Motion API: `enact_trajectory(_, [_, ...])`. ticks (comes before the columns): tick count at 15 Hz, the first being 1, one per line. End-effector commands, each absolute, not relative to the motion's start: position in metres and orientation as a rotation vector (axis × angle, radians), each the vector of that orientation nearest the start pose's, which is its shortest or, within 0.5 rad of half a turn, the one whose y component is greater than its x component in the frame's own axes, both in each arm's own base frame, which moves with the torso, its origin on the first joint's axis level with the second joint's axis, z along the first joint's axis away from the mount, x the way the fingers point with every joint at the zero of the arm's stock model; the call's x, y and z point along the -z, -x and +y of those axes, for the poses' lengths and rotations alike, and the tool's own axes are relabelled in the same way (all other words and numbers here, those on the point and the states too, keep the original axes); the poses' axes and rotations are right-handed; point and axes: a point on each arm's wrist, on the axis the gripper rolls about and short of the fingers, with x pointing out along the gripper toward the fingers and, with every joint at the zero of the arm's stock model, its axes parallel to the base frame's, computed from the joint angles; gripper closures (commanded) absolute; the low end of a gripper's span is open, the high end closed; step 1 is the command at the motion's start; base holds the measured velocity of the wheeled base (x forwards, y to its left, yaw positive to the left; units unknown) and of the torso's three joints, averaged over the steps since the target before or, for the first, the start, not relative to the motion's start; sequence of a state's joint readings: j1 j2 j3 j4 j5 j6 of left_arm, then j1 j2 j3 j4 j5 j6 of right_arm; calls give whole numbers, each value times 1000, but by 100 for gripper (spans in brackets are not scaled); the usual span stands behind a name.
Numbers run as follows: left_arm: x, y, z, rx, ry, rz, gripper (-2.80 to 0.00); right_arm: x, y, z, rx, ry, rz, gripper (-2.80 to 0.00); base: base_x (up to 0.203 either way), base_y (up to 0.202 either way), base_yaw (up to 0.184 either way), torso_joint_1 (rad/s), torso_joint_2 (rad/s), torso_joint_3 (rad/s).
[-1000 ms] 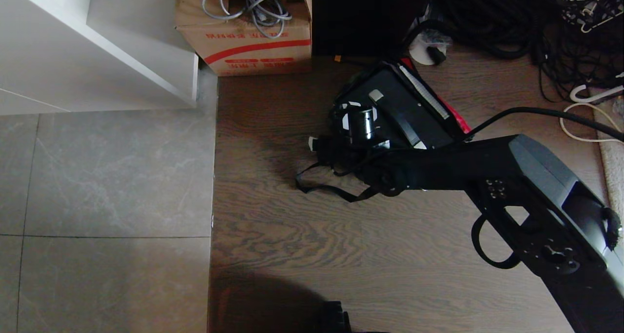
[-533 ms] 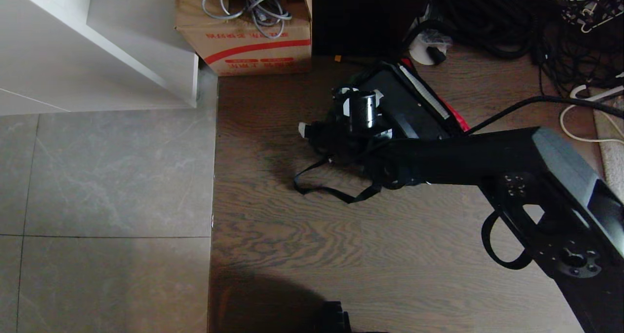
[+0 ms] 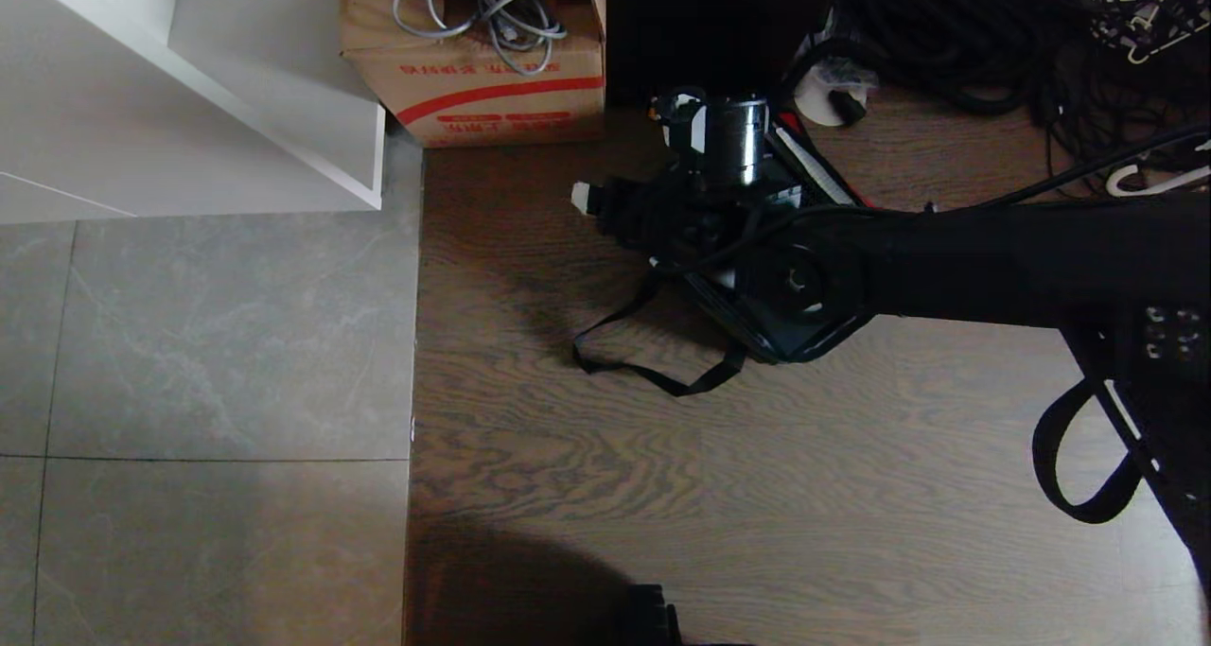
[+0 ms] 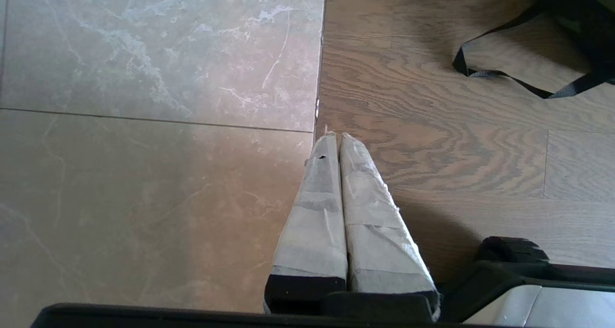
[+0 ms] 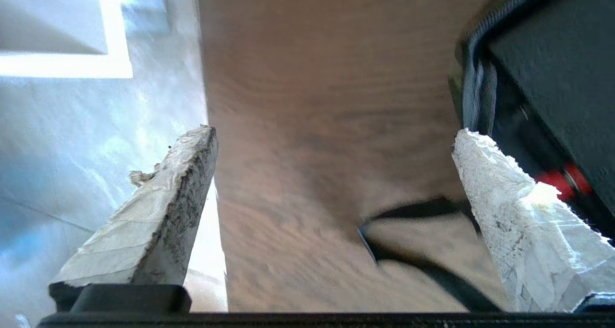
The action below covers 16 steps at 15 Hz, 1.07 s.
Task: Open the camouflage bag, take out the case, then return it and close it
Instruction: Close the top of the storage box
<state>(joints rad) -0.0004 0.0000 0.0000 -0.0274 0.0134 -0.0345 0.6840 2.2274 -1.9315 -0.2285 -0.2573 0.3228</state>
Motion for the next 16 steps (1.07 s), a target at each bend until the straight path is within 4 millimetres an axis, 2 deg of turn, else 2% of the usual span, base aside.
enact_trajectory(1, [-76, 22, 0, -12, 35, -20, 0, -252, -365, 290, -364, -257, 189, -280, 0, 0, 0, 0, 0, 0])
enact_trajectory(3, [-76, 22, 0, -13, 35, -21, 0, -249, -357, 286, -335, -231, 236, -280, 0, 0, 0, 0, 0, 0])
enact_trajectory(6, [-76, 22, 0, -13, 35, -20, 0, -261, -337, 270, -336, -221, 247, -280, 0, 0, 0, 0, 0, 0])
enact_trajectory(7, [-76, 22, 0, -13, 35, -22, 0, -268, -328, 262, -335, -220, 247, 0, 0, 0, 0, 0, 0, 0])
enact_trajectory(9, [-76, 22, 0, -13, 35, -20, 0, -273, -308, 244, -327, -203, 270, 0, 0, 0, 0, 0, 0, 0])
enact_trajectory(11, [-76, 22, 0, -13, 35, -20, 0, -280, -281, 216, -317, -185, 289, 0, 0, 0, 0, 0, 0, 0])
enact_trajectory(15, [-76, 22, 0, -13, 35, -20, 0, -280, -208, 144, -269, -154, 322, 0, 0, 0, 0, 0, 0, 0])
enact_trajectory(16, [-76, 22, 0, -13, 35, -20, 0, -271, -186, 125, -250, -137, 351, 0, 0, 0, 0, 0, 0, 0])
